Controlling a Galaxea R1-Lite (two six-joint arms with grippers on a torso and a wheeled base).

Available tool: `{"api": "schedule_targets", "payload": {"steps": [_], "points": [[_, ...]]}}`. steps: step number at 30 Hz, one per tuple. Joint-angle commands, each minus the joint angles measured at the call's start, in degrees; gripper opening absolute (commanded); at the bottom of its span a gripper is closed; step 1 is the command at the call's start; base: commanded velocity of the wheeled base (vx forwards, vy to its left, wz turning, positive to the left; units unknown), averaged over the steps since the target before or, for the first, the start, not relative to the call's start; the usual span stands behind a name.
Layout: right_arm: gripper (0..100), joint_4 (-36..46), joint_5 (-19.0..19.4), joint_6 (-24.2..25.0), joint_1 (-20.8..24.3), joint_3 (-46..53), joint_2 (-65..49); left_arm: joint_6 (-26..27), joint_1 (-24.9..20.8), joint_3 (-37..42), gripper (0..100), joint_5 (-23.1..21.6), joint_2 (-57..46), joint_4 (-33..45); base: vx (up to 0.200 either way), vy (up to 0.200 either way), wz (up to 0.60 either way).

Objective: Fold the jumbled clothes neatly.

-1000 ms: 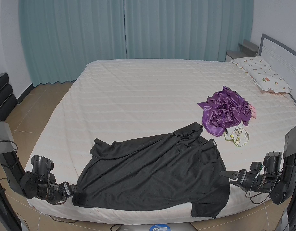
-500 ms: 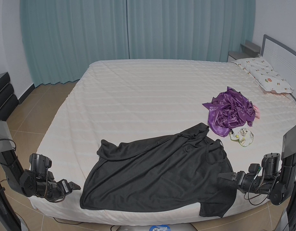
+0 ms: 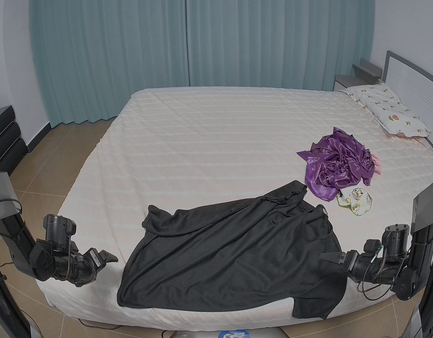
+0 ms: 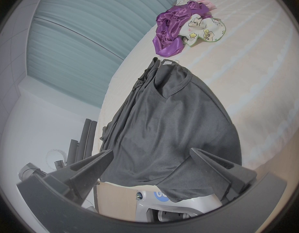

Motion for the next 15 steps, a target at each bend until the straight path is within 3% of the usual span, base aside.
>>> {"api": "schedule_targets", "payload": {"steps": [1,4,11,15], "points": [[100,-0.8,-0.2,0.0,0.5,1.0,0.6,-0.2,-0.9,-0.4,100,0.0,-0.3,-0.1,0.200,0.000,0.00],[100,-0.8,-0.2,0.0,0.6,1.0,0.6,-0.1,-1.8,-0.6,100,0.2,-0.4,-0.1,0.200,0.000,0.00],[100,-0.9,-0.3,-0.1,1.4,1.0,1.1,-0.2,-2.9,-3.4,100,0.9,-0.5,0.3,0.000,0.000,0.00],[100,-0.9,-0.3,-0.1,1.9,1.0,1.1,-4.2,-3.1,-7.9,100,0.9,0.1,0.5,0.000,0.000,0.00]]}}
